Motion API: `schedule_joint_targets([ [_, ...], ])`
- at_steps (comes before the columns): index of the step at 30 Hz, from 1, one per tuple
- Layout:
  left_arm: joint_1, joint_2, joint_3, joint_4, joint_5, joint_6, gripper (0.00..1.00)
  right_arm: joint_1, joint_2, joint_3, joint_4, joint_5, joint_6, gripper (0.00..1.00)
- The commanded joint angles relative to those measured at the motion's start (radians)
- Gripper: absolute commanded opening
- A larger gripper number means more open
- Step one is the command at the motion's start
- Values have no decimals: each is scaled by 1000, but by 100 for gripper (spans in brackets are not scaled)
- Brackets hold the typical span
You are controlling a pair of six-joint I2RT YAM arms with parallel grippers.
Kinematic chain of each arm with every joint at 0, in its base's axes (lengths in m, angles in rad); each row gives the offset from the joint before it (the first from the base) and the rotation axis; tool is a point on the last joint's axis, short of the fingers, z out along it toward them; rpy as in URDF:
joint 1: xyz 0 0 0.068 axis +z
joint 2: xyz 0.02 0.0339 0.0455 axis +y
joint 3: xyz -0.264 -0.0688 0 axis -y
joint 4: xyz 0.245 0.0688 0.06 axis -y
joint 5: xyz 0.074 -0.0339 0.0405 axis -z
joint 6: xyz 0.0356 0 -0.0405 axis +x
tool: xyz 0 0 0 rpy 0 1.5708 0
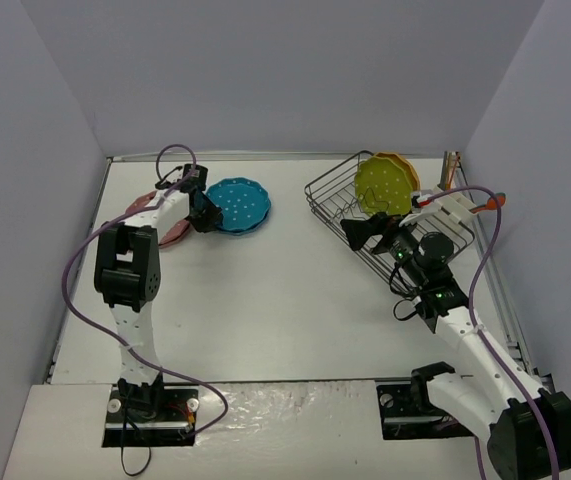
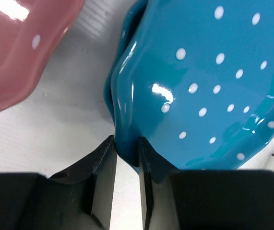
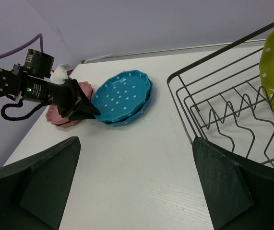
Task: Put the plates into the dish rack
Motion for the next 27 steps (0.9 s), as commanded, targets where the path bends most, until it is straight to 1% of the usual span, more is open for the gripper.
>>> schedule_joint_targets([
  [1, -9, -57, 44, -13, -9, 15, 1, 5, -36, -5, 73, -13, -17, 100],
  [2, -10, -65, 43, -14, -9, 15, 0, 6, -39, -6, 71, -14, -18, 100],
  [13, -7, -169, 51, -38, -5, 24, 0, 5, -62, -10, 56, -20, -28, 100],
  [17, -8, -207, -2, -14, 3, 12, 0, 5, -62, -17, 67, -24, -18, 100],
  [27, 8, -243, -154, 73, 39, -15, 0, 7, -45, -25, 86, -44, -1, 100],
])
